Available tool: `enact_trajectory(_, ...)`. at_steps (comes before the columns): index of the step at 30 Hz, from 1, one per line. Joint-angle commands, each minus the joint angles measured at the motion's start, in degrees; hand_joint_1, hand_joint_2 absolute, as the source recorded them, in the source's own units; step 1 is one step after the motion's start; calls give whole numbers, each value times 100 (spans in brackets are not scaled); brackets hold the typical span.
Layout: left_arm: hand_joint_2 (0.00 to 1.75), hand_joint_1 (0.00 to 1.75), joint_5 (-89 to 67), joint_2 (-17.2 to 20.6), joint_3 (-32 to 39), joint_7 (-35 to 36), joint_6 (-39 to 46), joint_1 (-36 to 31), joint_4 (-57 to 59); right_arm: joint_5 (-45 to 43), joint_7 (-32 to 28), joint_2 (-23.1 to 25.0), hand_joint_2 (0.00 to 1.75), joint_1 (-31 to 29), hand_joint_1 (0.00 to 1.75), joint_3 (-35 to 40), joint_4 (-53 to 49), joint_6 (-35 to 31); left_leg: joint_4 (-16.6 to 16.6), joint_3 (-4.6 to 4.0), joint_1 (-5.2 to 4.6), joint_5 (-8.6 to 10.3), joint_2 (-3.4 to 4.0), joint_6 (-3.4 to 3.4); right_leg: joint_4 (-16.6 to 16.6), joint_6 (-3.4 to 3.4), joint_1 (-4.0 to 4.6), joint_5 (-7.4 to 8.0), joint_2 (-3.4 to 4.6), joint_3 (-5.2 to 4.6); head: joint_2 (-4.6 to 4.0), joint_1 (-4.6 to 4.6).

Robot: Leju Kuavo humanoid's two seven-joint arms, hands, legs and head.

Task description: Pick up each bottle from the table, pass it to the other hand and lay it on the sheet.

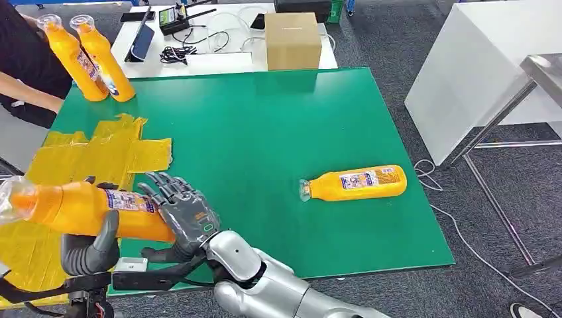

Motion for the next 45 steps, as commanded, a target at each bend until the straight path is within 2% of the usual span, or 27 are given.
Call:
enact_trajectory(1,175,175,-682,178,549,-276,415,-253,131,-10,92,-536,0,80,0,-613,-314,-173,-2,22,6,-5,-9,-6,-7,1,5,-6,-9,28,0,0)
enact_trajectory(3,175,175,-865,189,683,-360,522,-312,196,-2,34,-685,0,161,0,-822,-538,-157,-3,10,3,2,-18,-3,-7,1,3,-2,-18,16,0,0)
enact_trajectory(7,175,175,-865,189,683,-360,522,-312,196,-2,34,-685,0,161,0,-822,-538,-157,-2,13,2,0,-12,-4,-6,1,2,-3,-12,17,0,0)
enact_trajectory(12,175,175,-2135,281,897,-781,1212,-494,473,33,-25,-950,0,450,0,-1321,-1152,-202,-4,12,3,2,-20,-4,-8,1,3,-4,-21,19,0,0)
enact_trajectory(16,175,175,-4634,480,958,-1109,2545,-1049,1094,82,-87,-1140,0,682,0,-1561,-1665,-55,-6,15,2,5,-29,-4,-9,1,1,-4,-29,23,0,0)
enact_trajectory(20,175,175,-7500,808,1045,-653,3605,-1619,2041,-2,-84,-1224,0,698,0,-1756,-2145,213,-6,19,2,6,-33,-6,-7,1,1,-4,-33,28,0,0)
enact_trajectory(22,175,175,-9407,1074,1025,-228,4055,-1835,2729,-168,-158,-1248,0,570,0,-1821,-2313,337,-7,12,-3,8,-22,-4,-3,0,-3,0,-22,15,0,0)
enact_trajectory(23,175,175,-9645,1134,1008,-128,4144,-1896,2947,-199,-159,-1253,0,533,0,-1854,-2370,372,-7,18,-3,9,-25,-5,-4,0,-3,-2,-24,22,0,0)
enact_trajectory(28,175,175,-9641,1137,1032,-143,4144,-1913,2977,-212,-155,-1254,0,522,0,-1865,-2390,396,-1,28,4,0,-10,-6,-3,3,3,0,-9,30,0,-2)
enact_trajectory(30,175,175,-10446,1196,971,52,4144,-1934,3184,-271,-208,-1283,0,554,0,-1878,-2439,365,-1,20,1,2,-5,-3,-1,4,0,1,-6,19,0,0)
enact_trajectory(33,175,175,-12034,1462,692,663,4144,-2275,4150,-339,-266,-1393,0,524,0,-1909,-2686,456,-4,22,-2,4,-12,-3,-2,4,-2,0,-13,21,0,0)
enact_trajectory(36,175,175,-12370,2078,-467,1528,4144,-2753,5431,-378,-254,-1459,0,568,0,-1907,-2880,671,-4,18,0,8,-25,-4,-3,3,-2,1,-25,21,0,0)
enact_trajectory(39,175,175,-12370,2331,-1026,1614,4144,-2997,6292,-386,-252,-1560,0,722,0,-1917,-3114,707,-6,21,-1,10,-21,-4,-4,2,-2,2,-21,19,0,0)
enact_trajectory(45,175,175,-12370,2388,-841,1397,4098,-2712,6535,-390,-264,-1719,0,954,0,-1974,-3458,707,-3,38,5,-4,5,-6,-8,5,4,-2,3,36,0,0)
